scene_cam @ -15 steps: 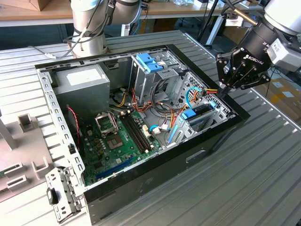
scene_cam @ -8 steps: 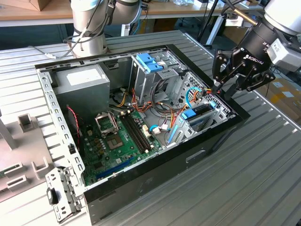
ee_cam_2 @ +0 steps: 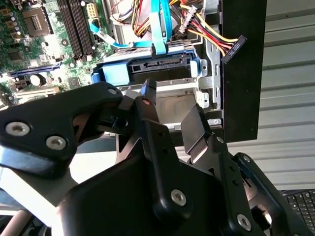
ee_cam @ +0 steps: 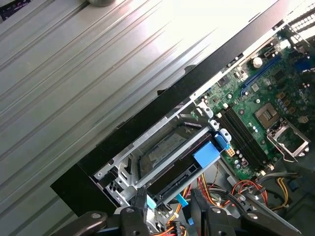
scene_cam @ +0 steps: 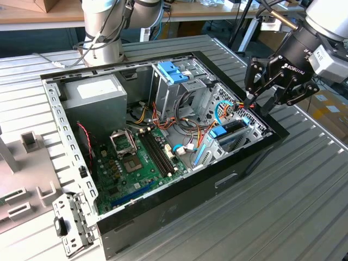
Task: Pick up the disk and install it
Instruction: 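Insert the first disk wire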
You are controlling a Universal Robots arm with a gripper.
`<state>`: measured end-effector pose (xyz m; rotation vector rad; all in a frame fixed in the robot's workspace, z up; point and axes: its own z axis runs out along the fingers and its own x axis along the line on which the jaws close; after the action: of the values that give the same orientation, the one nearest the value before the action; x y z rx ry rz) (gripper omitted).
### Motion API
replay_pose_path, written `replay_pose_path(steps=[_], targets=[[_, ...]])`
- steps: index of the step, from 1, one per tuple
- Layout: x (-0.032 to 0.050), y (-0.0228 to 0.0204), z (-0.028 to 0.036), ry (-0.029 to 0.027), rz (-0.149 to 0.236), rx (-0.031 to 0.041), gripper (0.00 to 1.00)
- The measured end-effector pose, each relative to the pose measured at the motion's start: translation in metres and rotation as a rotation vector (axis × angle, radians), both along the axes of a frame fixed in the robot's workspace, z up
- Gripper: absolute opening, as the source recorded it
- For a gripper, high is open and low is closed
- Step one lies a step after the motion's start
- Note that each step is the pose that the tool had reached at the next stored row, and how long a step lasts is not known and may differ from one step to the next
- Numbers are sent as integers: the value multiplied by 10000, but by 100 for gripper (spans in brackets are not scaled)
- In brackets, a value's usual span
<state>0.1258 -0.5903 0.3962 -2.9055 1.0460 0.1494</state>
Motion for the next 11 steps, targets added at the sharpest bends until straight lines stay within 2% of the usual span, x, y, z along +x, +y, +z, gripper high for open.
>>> replay_pose_path(steps=[8, 11], targets=[[59, 23, -30, 2, -1, 0, 48], [113, 49, -49, 8, 0, 1, 48]])
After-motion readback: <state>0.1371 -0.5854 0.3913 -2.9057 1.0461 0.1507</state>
